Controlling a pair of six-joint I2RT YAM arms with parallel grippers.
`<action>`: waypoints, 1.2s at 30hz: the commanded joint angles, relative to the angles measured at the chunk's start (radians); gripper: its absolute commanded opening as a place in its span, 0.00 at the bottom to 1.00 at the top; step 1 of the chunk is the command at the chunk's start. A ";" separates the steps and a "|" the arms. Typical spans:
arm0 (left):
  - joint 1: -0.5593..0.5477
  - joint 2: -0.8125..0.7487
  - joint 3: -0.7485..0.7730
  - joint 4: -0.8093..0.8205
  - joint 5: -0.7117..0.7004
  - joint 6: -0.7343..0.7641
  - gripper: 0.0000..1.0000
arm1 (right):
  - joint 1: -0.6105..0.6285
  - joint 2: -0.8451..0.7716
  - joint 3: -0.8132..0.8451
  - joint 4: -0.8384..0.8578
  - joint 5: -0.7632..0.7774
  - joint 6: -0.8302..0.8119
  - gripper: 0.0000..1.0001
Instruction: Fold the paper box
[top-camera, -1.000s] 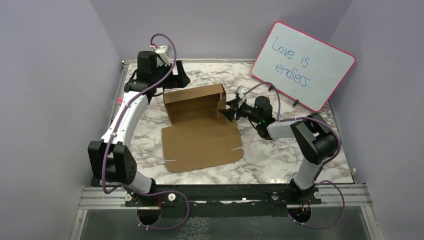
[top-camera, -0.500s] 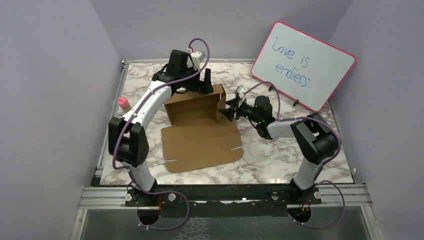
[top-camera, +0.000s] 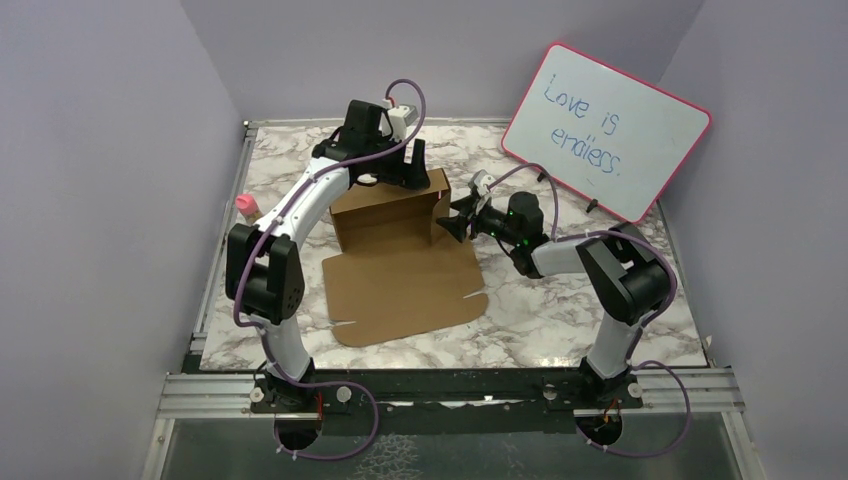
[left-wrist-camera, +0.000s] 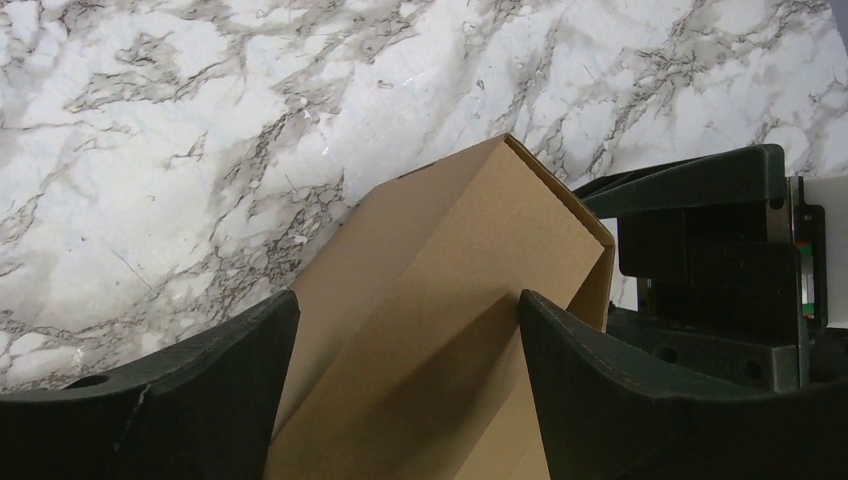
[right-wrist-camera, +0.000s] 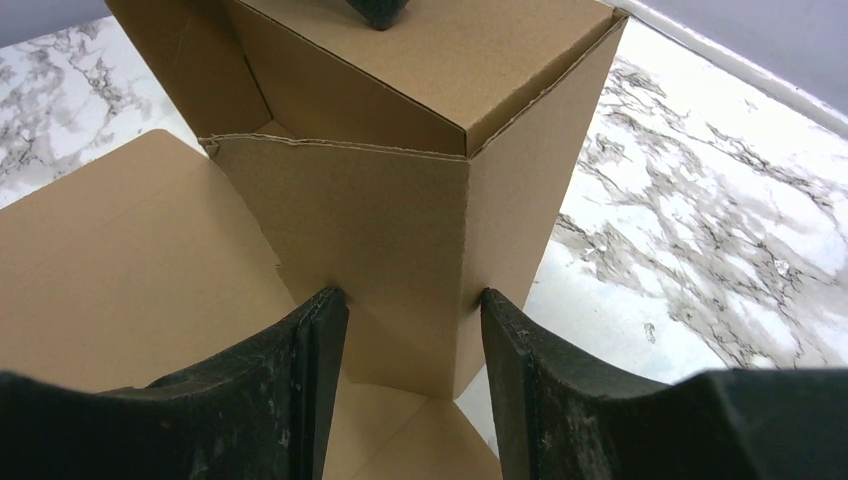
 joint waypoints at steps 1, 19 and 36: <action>-0.006 0.031 0.034 -0.025 0.044 0.014 0.81 | 0.011 0.014 0.023 0.072 0.009 -0.004 0.57; -0.007 0.074 0.082 -0.062 0.122 0.019 0.83 | 0.011 0.113 0.082 0.140 0.000 -0.008 0.58; 0.034 0.085 0.087 -0.064 0.245 -0.045 0.85 | 0.011 0.155 0.127 0.146 -0.054 -0.020 0.58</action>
